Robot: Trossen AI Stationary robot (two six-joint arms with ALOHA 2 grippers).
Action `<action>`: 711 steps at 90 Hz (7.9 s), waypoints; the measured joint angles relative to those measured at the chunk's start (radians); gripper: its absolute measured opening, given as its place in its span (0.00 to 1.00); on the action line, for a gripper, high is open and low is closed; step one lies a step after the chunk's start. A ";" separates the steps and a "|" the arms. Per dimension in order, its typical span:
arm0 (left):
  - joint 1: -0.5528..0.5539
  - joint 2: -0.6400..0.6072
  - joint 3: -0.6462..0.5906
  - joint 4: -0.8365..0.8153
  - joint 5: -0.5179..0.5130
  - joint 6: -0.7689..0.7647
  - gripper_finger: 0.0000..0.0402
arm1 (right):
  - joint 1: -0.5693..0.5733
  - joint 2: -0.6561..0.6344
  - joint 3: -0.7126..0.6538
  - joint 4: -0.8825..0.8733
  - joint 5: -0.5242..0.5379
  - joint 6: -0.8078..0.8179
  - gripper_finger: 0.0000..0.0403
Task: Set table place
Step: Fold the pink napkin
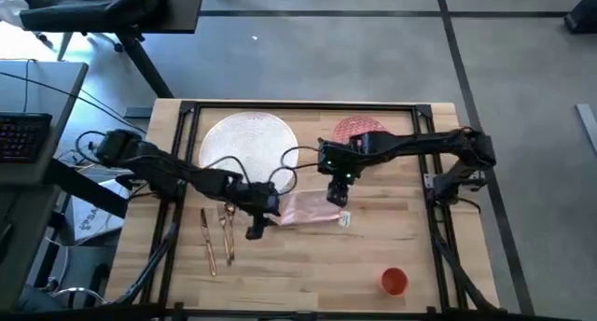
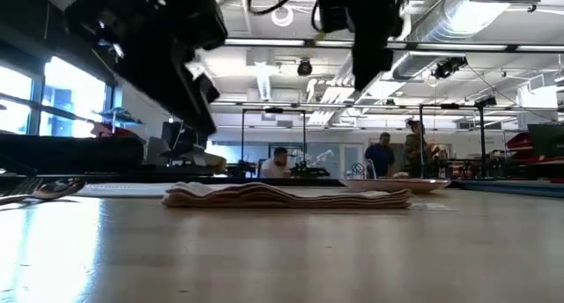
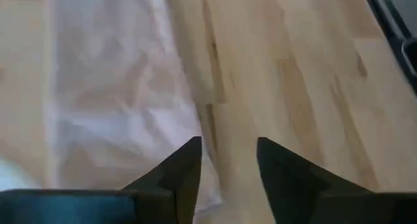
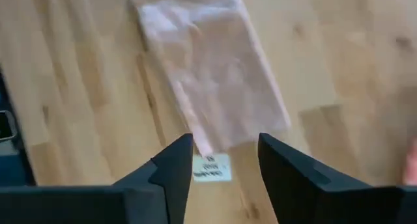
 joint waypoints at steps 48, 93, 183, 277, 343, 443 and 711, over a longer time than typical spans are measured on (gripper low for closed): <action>-0.080 0.120 0.014 -0.084 -0.120 -0.054 0.37 | 0.037 -0.188 -0.001 -0.057 0.281 0.101 0.35; -0.073 0.009 0.154 -0.301 -0.199 -0.177 0.02 | 0.041 -0.188 -0.002 -0.077 0.278 0.089 0.35; 0.241 -0.250 0.367 -0.420 0.055 -0.317 0.00 | -0.015 0.102 -0.002 0.631 -0.127 -0.158 0.35; 0.235 -0.172 0.362 -0.426 0.087 -0.181 0.38 | 0.005 0.076 -0.001 0.406 -0.150 -0.028 0.00; 0.230 -0.139 0.362 -0.330 0.113 -0.140 0.32 | 0.028 0.076 -0.001 0.386 -0.144 -0.002 0.00; 0.232 -0.139 0.363 -0.291 0.184 -0.115 0.00 | 0.037 0.038 0.049 0.238 -0.053 -0.214 0.32; 0.229 0.116 0.778 -0.674 -0.529 0.062 0.00 | 0.072 -0.508 -0.084 -0.046 0.386 0.264 0.44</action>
